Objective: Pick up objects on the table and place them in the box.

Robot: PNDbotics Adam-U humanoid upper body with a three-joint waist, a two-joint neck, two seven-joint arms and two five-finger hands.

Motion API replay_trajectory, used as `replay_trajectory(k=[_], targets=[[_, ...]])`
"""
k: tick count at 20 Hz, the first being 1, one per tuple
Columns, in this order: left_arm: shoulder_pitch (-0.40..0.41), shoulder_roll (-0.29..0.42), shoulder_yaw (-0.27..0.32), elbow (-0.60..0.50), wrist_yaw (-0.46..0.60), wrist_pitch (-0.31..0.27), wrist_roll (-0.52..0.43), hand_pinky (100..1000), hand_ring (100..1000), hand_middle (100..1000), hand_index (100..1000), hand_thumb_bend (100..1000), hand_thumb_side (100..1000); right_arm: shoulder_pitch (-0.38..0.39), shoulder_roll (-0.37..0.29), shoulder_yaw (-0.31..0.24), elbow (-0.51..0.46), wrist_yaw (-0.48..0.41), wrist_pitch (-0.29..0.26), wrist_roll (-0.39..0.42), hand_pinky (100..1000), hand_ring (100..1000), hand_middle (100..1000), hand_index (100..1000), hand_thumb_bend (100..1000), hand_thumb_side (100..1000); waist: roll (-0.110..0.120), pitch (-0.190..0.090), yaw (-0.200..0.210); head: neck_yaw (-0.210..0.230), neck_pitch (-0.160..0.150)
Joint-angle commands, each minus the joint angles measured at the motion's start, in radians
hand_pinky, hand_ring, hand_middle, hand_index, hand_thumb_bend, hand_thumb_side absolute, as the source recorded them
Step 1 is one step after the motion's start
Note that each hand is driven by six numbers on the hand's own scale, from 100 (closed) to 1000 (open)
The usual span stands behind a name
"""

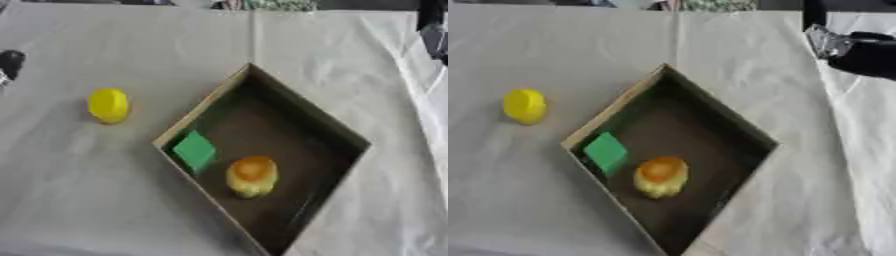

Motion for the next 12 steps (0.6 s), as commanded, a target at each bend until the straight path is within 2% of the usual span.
replay_trajectory(k=[1,2,3,4,5,7,8,10,12], targets=[[-0.061,0.074,-0.052,0.018,-0.026,0.002,-0.128,839,857,822,902,527,415,-0.013,-0.03,-0.017,-0.019,0.002,0.003,-0.013,882,841,806,826,100,100,0.004,-0.015,-0.001,0.006,-0.007],[-0.086,0.076,-0.071,0.029,-0.033,0.001,-0.163,850,864,821,894,584,360,-0.015,-0.028,-0.015,-0.019,0.002,0.004,-0.013,881,840,805,826,100,100,0.005,-0.015,-0.002,0.007,-0.004],[-0.109,0.074,-0.088,0.044,-0.038,-0.002,-0.195,850,864,821,894,582,373,-0.017,-0.028,-0.014,-0.019,0.003,0.005,-0.012,881,840,805,826,100,100,0.006,-0.015,-0.001,0.007,-0.002],[-0.129,0.072,-0.106,0.063,-0.044,-0.004,-0.232,874,882,829,892,667,325,-0.019,-0.026,-0.012,-0.019,0.004,0.006,-0.011,881,838,804,825,100,100,0.007,-0.015,-0.002,0.009,0.0],[-0.15,0.069,-0.124,0.087,-0.053,-0.006,-0.271,879,885,827,890,705,283,-0.02,-0.025,-0.011,-0.019,0.004,0.008,-0.011,881,838,803,825,100,100,0.008,-0.015,-0.003,0.01,0.002],[-0.183,0.054,-0.147,0.132,-0.071,-0.011,-0.325,879,884,826,892,726,239,-0.021,-0.021,-0.011,-0.019,0.005,0.015,-0.01,881,837,802,824,100,100,0.011,-0.014,-0.004,0.013,0.003],[-0.195,0.046,-0.154,0.153,-0.079,-0.011,-0.341,882,888,828,898,748,159,-0.021,-0.02,-0.011,-0.019,0.005,0.018,-0.011,881,834,800,822,100,100,0.012,-0.013,-0.004,0.014,0.002],[-0.213,0.031,-0.165,0.194,-0.099,-0.009,-0.357,885,890,828,900,759,100,-0.02,-0.015,-0.01,-0.019,0.004,0.025,-0.011,881,833,799,820,100,105,0.014,-0.012,-0.005,0.016,0.001],[-0.224,0.021,-0.169,0.233,-0.126,-0.007,-0.361,889,893,828,900,786,100,-0.016,-0.012,-0.009,-0.019,0.002,0.032,-0.008,881,832,798,819,100,118,0.015,-0.011,-0.006,0.016,0.002]])
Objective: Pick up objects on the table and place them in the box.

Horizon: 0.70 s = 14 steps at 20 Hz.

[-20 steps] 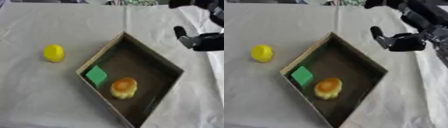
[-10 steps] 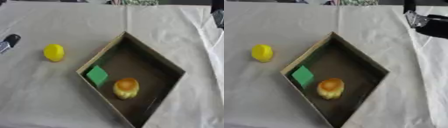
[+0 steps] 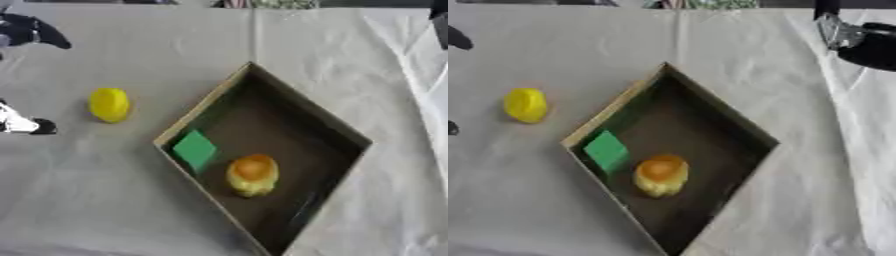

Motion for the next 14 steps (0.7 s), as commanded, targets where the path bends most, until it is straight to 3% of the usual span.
replay_trajectory(k=[1,6,10,14], targets=[[-0.027,0.005,0.001,0.058,-0.048,0.003,-0.014,888,893,828,901,780,100,-0.005,-0.013,-0.009,-0.018,0.0,0.013,0.0,881,831,797,818,100,123,0.003,-0.016,-0.002,0.006,-0.002],[-0.064,-0.054,-0.019,0.188,-0.037,-0.004,-0.038,890,898,846,916,709,156,-0.003,0.001,-0.006,-0.018,-0.012,0.024,-0.001,882,827,793,814,100,148,0.003,-0.014,-0.004,0.009,-0.002],[-0.091,-0.087,-0.039,0.245,-0.004,-0.026,-0.089,889,902,848,917,708,227,0.0,0.007,-0.005,-0.018,-0.017,0.035,0.001,882,826,792,812,100,172,0.003,-0.01,-0.008,0.012,-0.004],[-0.128,-0.129,-0.055,0.308,-0.036,-0.034,-0.104,866,889,828,912,702,217,-0.002,0.014,-0.002,-0.018,-0.023,0.044,0.004,882,824,791,809,100,192,0.005,-0.008,-0.008,0.017,-0.004]])
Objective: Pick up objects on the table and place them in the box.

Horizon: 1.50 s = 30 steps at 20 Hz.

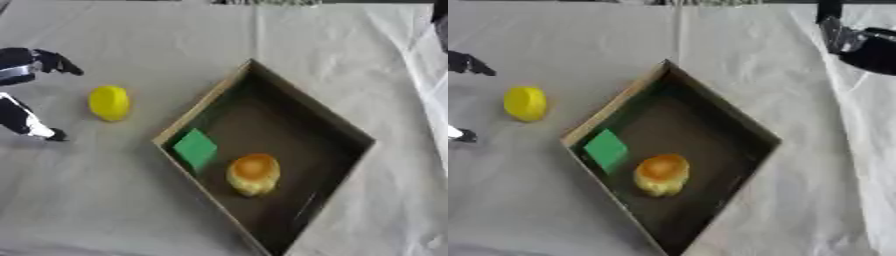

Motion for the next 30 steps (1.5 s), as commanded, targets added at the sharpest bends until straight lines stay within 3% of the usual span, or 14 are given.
replay_trajectory(k=[1,19,24,27,30], targets=[[-0.039,-0.014,0.0,0.05,-0.024,-0.004,-0.003,861,886,828,912,691,214,-0.011,-0.011,-0.005,-0.017,-0.012,0.008,0.002,882,824,790,809,100,193,0.003,-0.015,-0.003,0.006,-0.004],[-0.179,-0.208,0.005,0.269,-0.137,-0.013,0.082,802,847,807,903,590,192,-0.029,0.007,0.005,-0.017,-0.031,0.016,0.02,884,821,787,803,100,246,0.019,0.004,-0.022,0.02,-0.019],[-0.189,-0.225,0.009,0.298,-0.172,-0.024,0.084,727,764,740,864,518,100,-0.029,0.009,0.003,-0.017,-0.035,0.016,0.016,885,821,787,804,100,259,0.025,0.007,-0.027,0.023,-0.019],[-0.191,-0.224,0.012,0.294,-0.187,-0.022,0.078,682,712,678,825,422,100,-0.028,0.01,0.004,-0.017,-0.039,0.016,0.015,885,821,788,805,100,267,0.027,0.006,-0.026,0.024,-0.018],[-0.192,-0.224,0.016,0.284,-0.191,-0.014,0.082,641,671,632,796,269,100,-0.026,0.012,0.004,-0.017,-0.041,0.018,0.014,885,821,787,805,100,277,0.027,0.004,-0.025,0.023,-0.016]])
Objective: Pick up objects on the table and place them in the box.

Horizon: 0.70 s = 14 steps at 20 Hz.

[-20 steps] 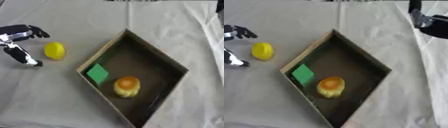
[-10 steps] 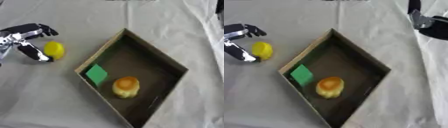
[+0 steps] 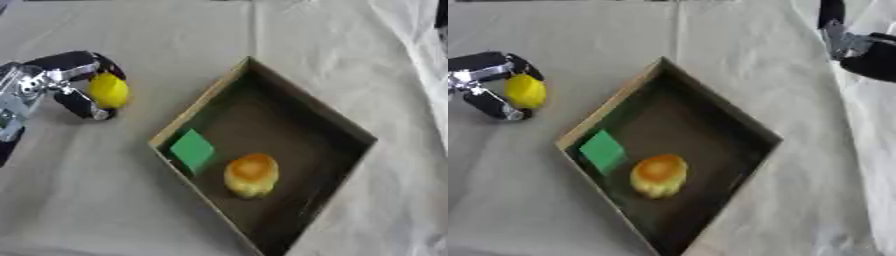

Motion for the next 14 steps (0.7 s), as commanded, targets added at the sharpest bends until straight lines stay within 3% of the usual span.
replay_trajectory(k=[1,4,9,14], targets=[[-0.02,0.02,0.017,-0.023,-0.004,0.006,0.003,633,663,624,788,262,100,-0.008,-0.016,-0.01,-0.017,-0.008,0.001,-0.004,885,821,788,805,100,268,-0.001,-0.022,0.002,0.004,-0.006],[-0.023,0.026,0.016,-0.06,0.009,0.008,0.002,612,639,604,769,207,100,-0.006,-0.017,-0.012,-0.017,-0.01,0.0,-0.01,885,820,787,805,100,263,-0.002,-0.026,0.003,0.004,-0.004],[-0.053,0.043,-0.007,-0.231,0.05,0.0,-0.006,608,628,602,764,198,100,-0.009,-0.018,-0.014,-0.017,-0.01,-0.001,-0.018,884,820,787,806,100,244,0.001,-0.04,0.011,0.0,0.0],[-0.109,0.016,-0.085,-0.43,0.099,-0.018,-0.039,607,625,603,758,211,100,-0.017,-0.018,-0.017,-0.017,-0.008,-0.001,-0.028,883,820,786,804,100,223,0.004,-0.063,0.026,0.001,0.006]])
